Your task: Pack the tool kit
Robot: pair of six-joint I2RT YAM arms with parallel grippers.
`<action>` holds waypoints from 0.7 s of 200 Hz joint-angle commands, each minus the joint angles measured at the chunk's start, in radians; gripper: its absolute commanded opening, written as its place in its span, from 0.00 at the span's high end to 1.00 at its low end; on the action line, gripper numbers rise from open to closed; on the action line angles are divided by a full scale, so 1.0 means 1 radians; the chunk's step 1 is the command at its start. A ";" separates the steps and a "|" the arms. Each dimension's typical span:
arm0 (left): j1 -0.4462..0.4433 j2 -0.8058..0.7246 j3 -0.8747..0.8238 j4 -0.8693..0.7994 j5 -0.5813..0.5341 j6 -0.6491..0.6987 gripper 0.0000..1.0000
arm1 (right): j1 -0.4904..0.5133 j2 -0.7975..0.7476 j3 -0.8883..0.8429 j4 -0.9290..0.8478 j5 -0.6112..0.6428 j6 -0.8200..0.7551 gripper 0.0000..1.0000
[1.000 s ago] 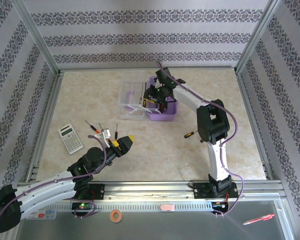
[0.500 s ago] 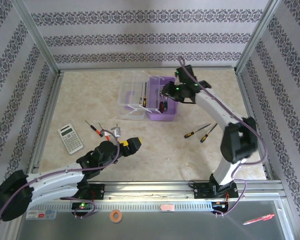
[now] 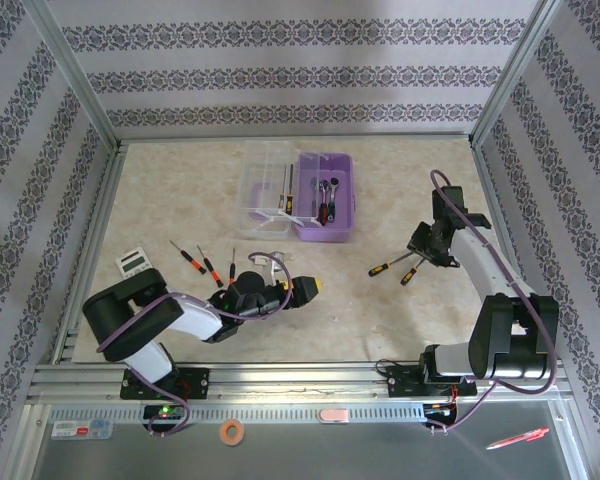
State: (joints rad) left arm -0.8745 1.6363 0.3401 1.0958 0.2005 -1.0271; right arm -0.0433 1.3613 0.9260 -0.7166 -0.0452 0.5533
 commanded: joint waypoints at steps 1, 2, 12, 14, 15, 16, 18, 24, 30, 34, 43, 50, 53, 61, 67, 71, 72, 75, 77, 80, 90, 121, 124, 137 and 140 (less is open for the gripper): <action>0.012 0.015 -0.001 0.215 0.040 -0.041 0.04 | 0.002 -0.001 -0.028 -0.007 0.006 -0.030 0.62; 0.012 0.015 0.000 0.211 0.042 -0.041 0.04 | 0.002 0.000 -0.029 -0.007 0.006 -0.028 0.62; 0.011 -0.003 0.021 0.157 0.061 -0.032 0.05 | 0.002 0.011 -0.044 0.000 0.004 -0.020 0.61; 0.011 -0.008 0.026 0.144 0.063 -0.029 0.05 | 0.002 0.013 -0.048 0.001 0.006 -0.020 0.61; 0.011 -0.012 0.028 0.135 0.063 -0.028 0.06 | 0.002 0.014 -0.050 0.002 0.007 -0.019 0.61; 0.011 -0.015 0.029 0.126 0.062 -0.027 0.06 | 0.002 0.015 -0.051 0.004 0.008 -0.018 0.61; 0.011 -0.021 0.032 0.108 0.061 -0.023 0.06 | 0.002 0.017 -0.055 0.005 0.013 -0.014 0.61; 0.009 -0.046 0.040 0.049 0.050 -0.012 0.05 | 0.002 0.021 -0.064 0.011 0.020 -0.003 0.60; 0.009 -0.074 0.050 -0.021 0.037 0.006 0.05 | 0.002 0.027 -0.073 0.022 0.019 0.004 0.60; 0.009 -0.093 0.056 -0.070 0.027 0.018 0.05 | 0.002 0.031 -0.079 0.029 0.015 0.009 0.60; 0.009 -0.141 0.069 -0.184 -0.005 0.042 0.05 | 0.002 0.043 -0.089 0.042 0.007 0.025 0.60; 0.010 -0.177 0.081 -0.273 -0.034 0.053 0.04 | 0.002 0.057 -0.092 0.052 0.000 0.029 0.60; 0.009 -0.191 0.086 -0.310 -0.046 0.058 0.04 | 0.001 0.063 -0.092 0.055 -0.003 0.031 0.60; 0.009 -0.224 0.102 -0.403 -0.076 0.073 0.03 | 0.002 0.086 -0.089 0.062 -0.013 0.034 0.61; 0.009 -0.247 0.112 -0.460 -0.099 0.079 0.02 | 0.002 0.104 -0.086 0.063 -0.022 0.029 0.63; 0.009 -0.260 0.117 -0.493 -0.115 0.082 0.02 | 0.003 0.114 -0.083 0.061 -0.024 0.028 0.64; 0.009 -0.263 0.118 -0.501 -0.119 0.083 0.02 | 0.003 0.117 -0.083 0.061 -0.025 0.028 0.64; 0.009 -0.273 0.120 -0.518 -0.128 0.085 0.02 | 0.003 0.127 -0.082 0.059 -0.025 0.029 0.64; 0.009 -0.277 0.120 -0.528 -0.134 0.085 0.02 | 0.002 0.131 -0.081 0.057 -0.026 0.029 0.64; 0.009 -0.287 0.120 -0.540 -0.143 0.086 0.01 | 0.002 0.137 -0.081 0.058 -0.028 0.029 0.64; 0.009 -0.318 0.108 -0.547 -0.173 0.085 0.01 | 0.002 0.155 -0.085 0.072 -0.037 0.022 0.64; 0.009 -0.412 0.062 -0.555 -0.248 0.094 0.00 | 0.003 0.204 -0.097 0.091 0.002 0.027 0.64; 0.009 -0.420 0.063 -0.566 -0.251 0.100 0.00 | 0.005 0.207 -0.099 0.093 0.011 0.024 0.65; 0.009 -0.453 0.067 -0.611 -0.263 0.118 0.00 | 0.005 0.219 -0.102 0.103 0.010 0.019 0.65; 0.010 -0.460 0.066 -0.619 -0.268 0.120 0.00 | 0.005 0.222 -0.100 0.105 0.009 0.019 0.66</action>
State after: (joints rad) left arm -0.8749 1.2343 0.4149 0.5888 0.0063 -0.9615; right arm -0.0433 1.5593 0.8417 -0.6273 -0.0639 0.5724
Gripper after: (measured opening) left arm 0.997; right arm 0.352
